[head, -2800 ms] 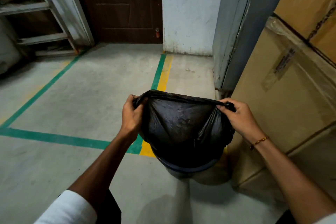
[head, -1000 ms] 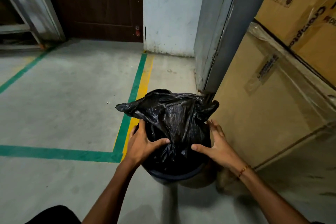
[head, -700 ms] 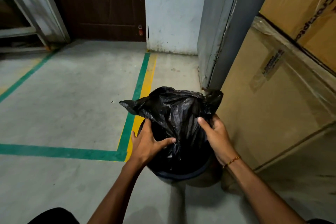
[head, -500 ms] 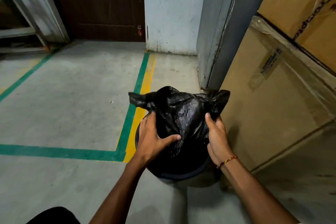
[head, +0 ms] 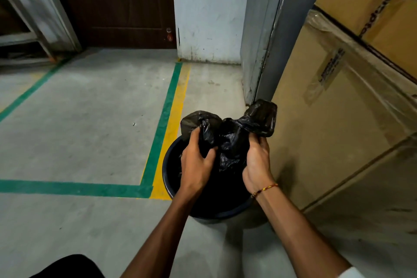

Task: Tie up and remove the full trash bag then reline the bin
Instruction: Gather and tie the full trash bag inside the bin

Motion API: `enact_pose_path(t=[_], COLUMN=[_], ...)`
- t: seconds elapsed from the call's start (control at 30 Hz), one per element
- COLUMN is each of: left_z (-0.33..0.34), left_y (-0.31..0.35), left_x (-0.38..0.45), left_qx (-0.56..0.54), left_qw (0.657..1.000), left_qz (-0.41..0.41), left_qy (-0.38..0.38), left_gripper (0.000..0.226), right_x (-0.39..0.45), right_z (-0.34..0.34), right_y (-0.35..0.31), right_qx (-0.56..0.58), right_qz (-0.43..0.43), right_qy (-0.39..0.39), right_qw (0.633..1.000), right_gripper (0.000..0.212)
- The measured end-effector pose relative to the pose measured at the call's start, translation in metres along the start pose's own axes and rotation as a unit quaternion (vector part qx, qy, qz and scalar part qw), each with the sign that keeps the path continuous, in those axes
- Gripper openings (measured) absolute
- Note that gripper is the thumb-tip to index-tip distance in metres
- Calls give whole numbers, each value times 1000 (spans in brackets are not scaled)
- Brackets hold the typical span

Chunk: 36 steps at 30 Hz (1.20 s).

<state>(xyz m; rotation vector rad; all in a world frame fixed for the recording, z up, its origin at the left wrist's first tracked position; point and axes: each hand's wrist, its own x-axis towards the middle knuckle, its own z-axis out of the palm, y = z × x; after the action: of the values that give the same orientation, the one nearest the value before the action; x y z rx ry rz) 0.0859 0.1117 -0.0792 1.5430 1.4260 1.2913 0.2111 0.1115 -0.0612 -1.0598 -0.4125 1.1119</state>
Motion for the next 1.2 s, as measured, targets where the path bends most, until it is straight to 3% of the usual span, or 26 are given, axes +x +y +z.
enact_pose_path(t=[0.13, 0.27, 0.4, 0.57, 0.67, 0.77, 0.93, 1.03, 1.13, 1.2], left_z=[5, 4, -1, -9, -8, -5, -15, -25, -40, -56], left_y=[-1, -3, -10, -5, 0, 6, 15, 15, 6, -5], left_x=[3, 7, 11, 11, 9, 2, -7, -9, -12, -13], left_qx=[-81, -183, -247, -267, -240, -231, -229, -143, -130, -79], left_qw=[995, 973, 954, 954, 964, 968, 967, 986, 991, 996], left_qz=[-36, -121, -158, -135, -109, -92, -65, -14, -7, -4], left_qy=[47, 66, 62, 32, 8, -29, -85, -84, -35, -45], left_gripper=[37, 53, 53, 46, 53, 46, 34, 53, 68, 80], right_x=[1, -12, -21, -12, -13, -20, -16, -7, 8, 13], right_z=[-7, -35, -51, -38, -30, -12, 1, 7, 5, 4], right_y=[3, 9, 13, 13, 15, 12, 11, 3, -1, -3], right_qx=[41, -27, -265, -407, -338, -222, -98, -14, 53, 69], right_qz=[1, -32, -91, -136, -104, -55, 18, 65, 107, 115], right_qy=[-8, -15, -113, -154, -160, -171, -123, -62, -36, -25], right_qw=[999, 999, 953, 890, 922, 958, 987, 996, 992, 991], right_gripper=[45, 80, 77, 69, 54, 33, 24, 27, 43, 57])
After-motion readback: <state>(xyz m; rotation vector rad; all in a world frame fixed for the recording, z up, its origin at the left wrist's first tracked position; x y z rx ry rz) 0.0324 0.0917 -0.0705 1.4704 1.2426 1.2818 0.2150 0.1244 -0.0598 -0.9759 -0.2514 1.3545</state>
